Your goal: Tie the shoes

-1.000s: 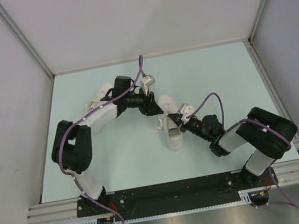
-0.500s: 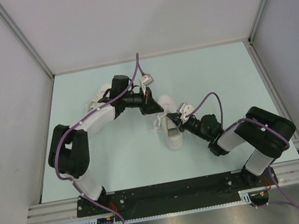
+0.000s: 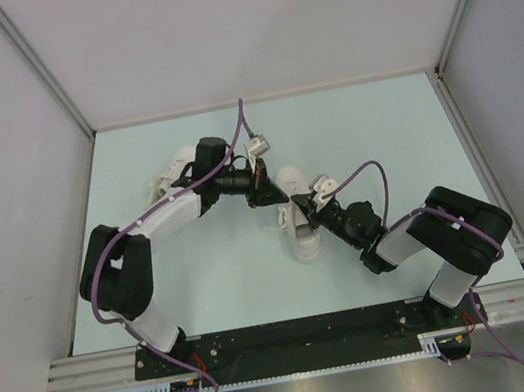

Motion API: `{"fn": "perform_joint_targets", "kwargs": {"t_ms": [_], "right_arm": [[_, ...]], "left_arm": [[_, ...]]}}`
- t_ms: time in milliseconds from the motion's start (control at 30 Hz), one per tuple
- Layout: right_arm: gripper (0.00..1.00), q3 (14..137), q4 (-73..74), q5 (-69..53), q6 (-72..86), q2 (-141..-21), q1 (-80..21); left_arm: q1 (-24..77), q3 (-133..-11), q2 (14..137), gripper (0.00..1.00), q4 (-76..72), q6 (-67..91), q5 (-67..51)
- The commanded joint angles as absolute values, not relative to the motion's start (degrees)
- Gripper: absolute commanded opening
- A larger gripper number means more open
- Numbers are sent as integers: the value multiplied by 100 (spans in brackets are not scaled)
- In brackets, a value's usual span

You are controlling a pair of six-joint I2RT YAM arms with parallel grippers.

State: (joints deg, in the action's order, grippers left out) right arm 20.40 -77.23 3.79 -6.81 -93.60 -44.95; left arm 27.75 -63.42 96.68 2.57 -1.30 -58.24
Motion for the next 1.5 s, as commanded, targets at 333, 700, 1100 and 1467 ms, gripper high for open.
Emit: {"fn": "perform_joint_targets", "kwargs": {"t_ms": [333, 700, 1100, 1467], "right_arm": [[0, 2285, -8868, 993, -26, -9624, -4658], [1, 2285, -9053, 976, 219, -9642, -4632], [1, 2276, -9123, 905, 193, -9633, -4658], [1, 2276, -9132, 932, 97, -9598, -4693]], "left_arm": [[2988, -6231, 9466, 2, 113, -386, -5862], [2988, -6214, 9360, 12, 756, -967, -5379], [2979, -6170, 9194, 44, 975, -1055, -5098], [2822, -5985, 8912, 58, 923, -1020, -5027]]}}
